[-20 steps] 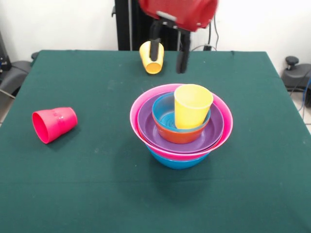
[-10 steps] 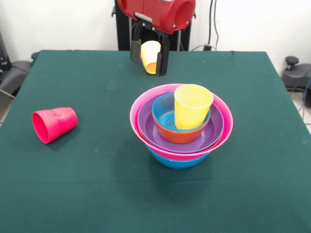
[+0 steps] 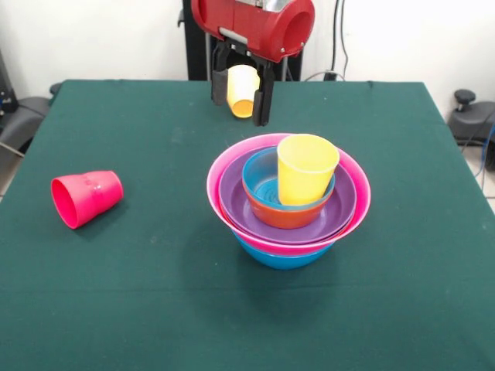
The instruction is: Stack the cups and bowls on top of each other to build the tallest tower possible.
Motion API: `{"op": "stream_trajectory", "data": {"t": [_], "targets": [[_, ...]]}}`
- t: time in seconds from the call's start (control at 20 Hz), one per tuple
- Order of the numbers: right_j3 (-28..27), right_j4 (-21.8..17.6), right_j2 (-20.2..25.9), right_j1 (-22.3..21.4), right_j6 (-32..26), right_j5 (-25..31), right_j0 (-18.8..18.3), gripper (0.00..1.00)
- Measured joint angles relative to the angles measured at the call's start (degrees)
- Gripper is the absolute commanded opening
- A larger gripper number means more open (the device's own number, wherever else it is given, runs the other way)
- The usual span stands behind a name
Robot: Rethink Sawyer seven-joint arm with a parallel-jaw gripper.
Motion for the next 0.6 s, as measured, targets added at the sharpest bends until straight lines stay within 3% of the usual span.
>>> {"op": "stream_trajectory", "data": {"t": [0.6], "targets": [[-1.73,-2.32,0.47,0.09,0.0,0.04,0.2,1.0]]}}
